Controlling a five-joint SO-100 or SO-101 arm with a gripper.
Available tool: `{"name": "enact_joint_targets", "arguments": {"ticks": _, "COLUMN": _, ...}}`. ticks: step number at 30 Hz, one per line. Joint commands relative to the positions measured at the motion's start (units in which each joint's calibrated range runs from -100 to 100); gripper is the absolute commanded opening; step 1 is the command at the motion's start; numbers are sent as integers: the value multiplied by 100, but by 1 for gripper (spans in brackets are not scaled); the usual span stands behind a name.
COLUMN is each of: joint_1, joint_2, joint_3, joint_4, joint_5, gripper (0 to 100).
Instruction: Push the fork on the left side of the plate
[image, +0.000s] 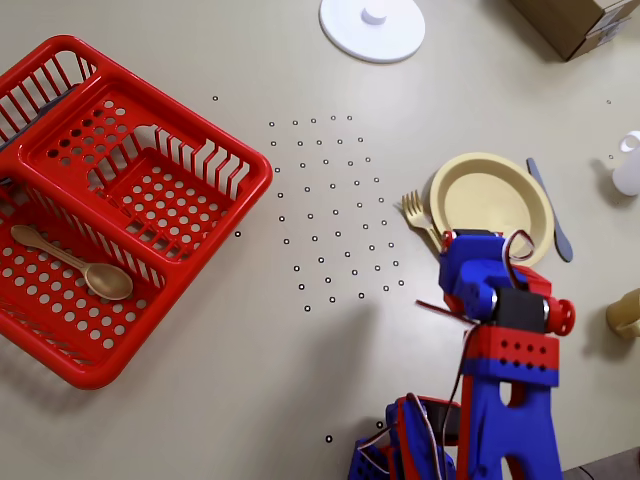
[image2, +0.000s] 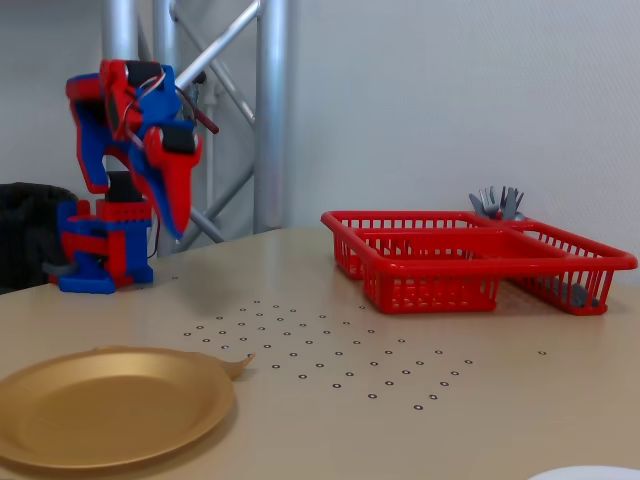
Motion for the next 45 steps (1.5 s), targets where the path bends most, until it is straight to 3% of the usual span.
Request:
{"name": "enact_joint_targets", "arguments": {"ticks": 1, "joint_1": -237, "joint_2": -924, "joint_3": 341, "joint_4": -277, "joint_5": -181, "gripper": 0}}
{"name": "enact_joint_targets", "arguments": {"ticks": 7, "joint_1": -524, "joint_2": -2555, "joint_3": 1828, "joint_4": -406, "joint_5": -557, "gripper": 0}}
{"name": "enact_joint_targets", "arguments": {"ticks": 14, "joint_1": -488, "joint_2": -3629, "joint_3": 3297, "joint_4": -374, "joint_5": -601, "gripper": 0}}
{"name": "enact_joint_targets", "arguments": {"ticks": 23, "joint_1": -366, "joint_2": -3891, "joint_3": 4394, "joint_4": -495, "joint_5": -698, "gripper": 0}}
{"name": "enact_joint_targets", "arguments": {"ticks": 33, "joint_1": -431, "joint_2": -3900, "joint_3": 4476, "joint_4": -382, "joint_5": -508, "gripper": 0}}
{"name": "enact_joint_targets", "arguments": {"ticks": 45, "joint_1": -1170, "joint_2": -3891, "joint_3": 4476, "joint_4": -406, "joint_5": -552, "gripper": 0}}
